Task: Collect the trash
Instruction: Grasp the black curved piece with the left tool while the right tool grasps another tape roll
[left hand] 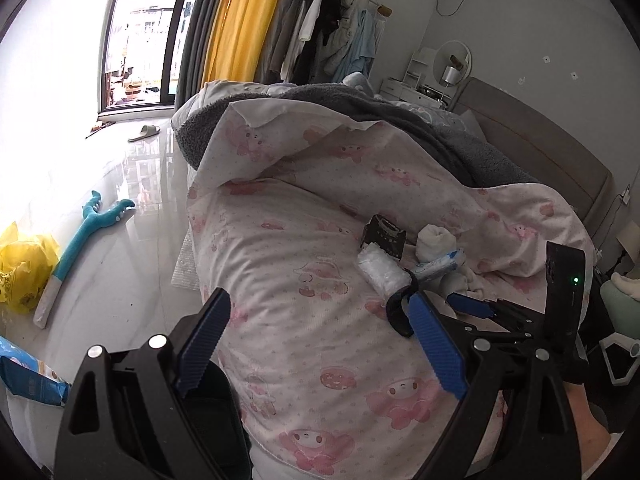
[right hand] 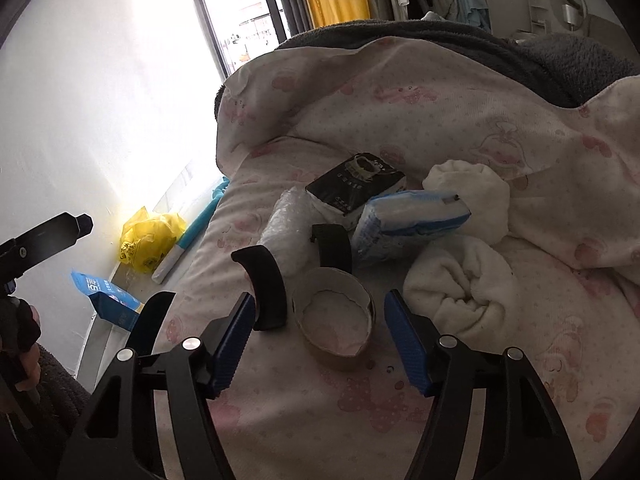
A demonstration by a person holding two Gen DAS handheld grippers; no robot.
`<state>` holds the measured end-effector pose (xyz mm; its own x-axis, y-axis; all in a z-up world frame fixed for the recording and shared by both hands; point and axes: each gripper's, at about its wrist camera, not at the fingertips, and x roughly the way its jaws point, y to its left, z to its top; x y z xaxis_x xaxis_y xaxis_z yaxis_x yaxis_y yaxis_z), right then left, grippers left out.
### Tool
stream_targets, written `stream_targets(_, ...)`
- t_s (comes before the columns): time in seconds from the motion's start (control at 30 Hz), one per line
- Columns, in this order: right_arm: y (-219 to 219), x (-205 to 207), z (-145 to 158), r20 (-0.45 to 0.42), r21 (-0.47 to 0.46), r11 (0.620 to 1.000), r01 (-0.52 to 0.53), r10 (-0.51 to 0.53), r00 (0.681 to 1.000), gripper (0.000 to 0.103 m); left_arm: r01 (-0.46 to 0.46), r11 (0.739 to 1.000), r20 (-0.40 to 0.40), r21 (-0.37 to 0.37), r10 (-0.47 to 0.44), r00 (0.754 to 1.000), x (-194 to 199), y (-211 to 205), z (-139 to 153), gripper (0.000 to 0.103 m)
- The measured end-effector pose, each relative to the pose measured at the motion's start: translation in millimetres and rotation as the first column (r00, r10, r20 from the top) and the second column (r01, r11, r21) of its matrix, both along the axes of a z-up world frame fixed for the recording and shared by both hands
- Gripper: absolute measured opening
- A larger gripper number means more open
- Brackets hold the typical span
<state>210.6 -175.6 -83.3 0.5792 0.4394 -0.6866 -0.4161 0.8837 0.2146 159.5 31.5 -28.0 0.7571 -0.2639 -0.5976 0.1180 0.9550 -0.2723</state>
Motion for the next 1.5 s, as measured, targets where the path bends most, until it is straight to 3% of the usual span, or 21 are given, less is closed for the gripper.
stream_targets(0.2,-5,4,-8,-0.021,0.008,1.000,0.000,0.001,1.000,0.059,0.016,1.000,-0.019,0.011,-0.016,1.000,8,-13,-8,0.092)
stream_targets(0.37,-5,5,-11,-0.030,0.004,1.000,-0.014,0.014,0.999,0.044,0.030,0.999,-0.030,0.020,-0.030,0.999,13,-23,-15,0.092)
stream_targets(0.63,-15,-5,0,0.002,0.022,0.999,-0.037,0.037,0.999,0.043,0.063,0.998,-0.039,-0.011,-0.063,0.997,22,-42,-27,0.086)
stream_targets(1.0,-51,-22,27,0.108,0.100,0.994,-0.044,0.033,0.994,0.043,0.142,0.989,-0.059,0.050,-0.139,0.989,32,-92,-45,0.072)
stream_targets(1.3,-77,-28,32,0.130,0.123,0.992,-0.037,0.021,0.991,0.043,0.117,0.988,-0.095,0.097,-0.108,0.990,43,-111,-57,0.058)
stream_targets(1.5,-91,-31,35,0.138,0.131,0.991,-0.023,0.005,0.990,0.043,0.095,0.992,-0.117,0.085,-0.085,0.990,51,-114,-66,0.052)
